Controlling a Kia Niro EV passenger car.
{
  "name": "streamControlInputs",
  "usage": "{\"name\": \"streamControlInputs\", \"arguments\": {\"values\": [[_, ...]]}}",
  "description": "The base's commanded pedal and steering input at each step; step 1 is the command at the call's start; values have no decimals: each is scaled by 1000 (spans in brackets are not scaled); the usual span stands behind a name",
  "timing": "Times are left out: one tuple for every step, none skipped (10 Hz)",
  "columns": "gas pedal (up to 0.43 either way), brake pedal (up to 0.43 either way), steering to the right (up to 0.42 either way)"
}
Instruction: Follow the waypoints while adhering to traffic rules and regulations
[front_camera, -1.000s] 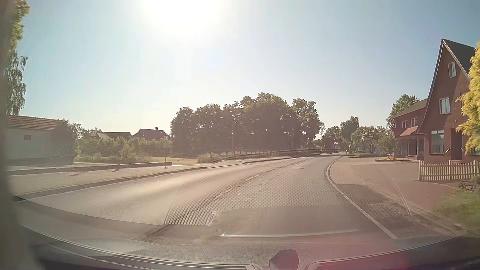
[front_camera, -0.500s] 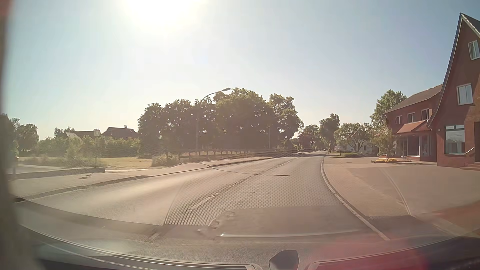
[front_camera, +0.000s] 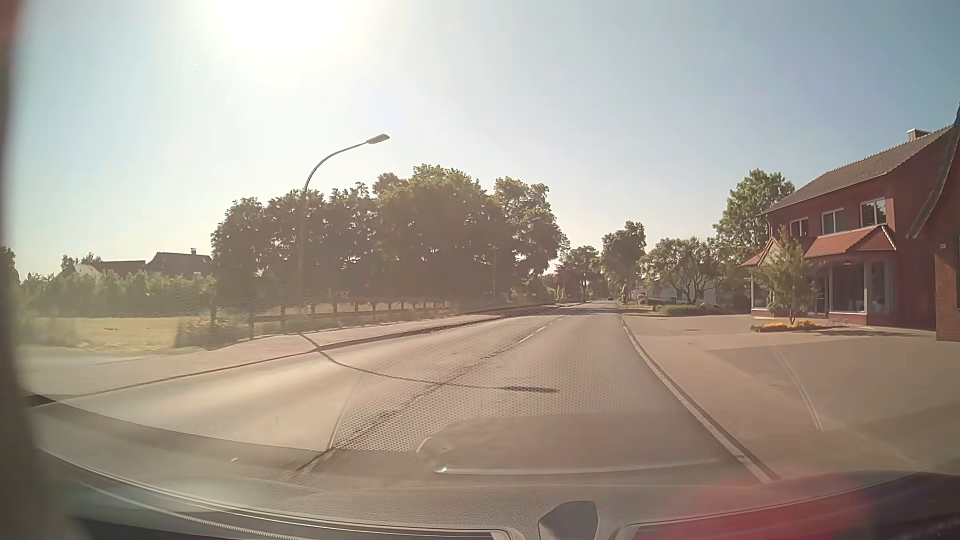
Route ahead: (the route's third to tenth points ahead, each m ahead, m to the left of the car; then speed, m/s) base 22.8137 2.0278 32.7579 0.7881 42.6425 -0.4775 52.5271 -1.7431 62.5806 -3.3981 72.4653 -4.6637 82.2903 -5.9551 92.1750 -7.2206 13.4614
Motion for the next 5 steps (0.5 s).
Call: {"name": "streamControlInputs", "arguments": {"values": [[248, 6, 49], [248, 6, 48], [248, 6, 48], [248, 6, 46], [248, 6, 44]]}}
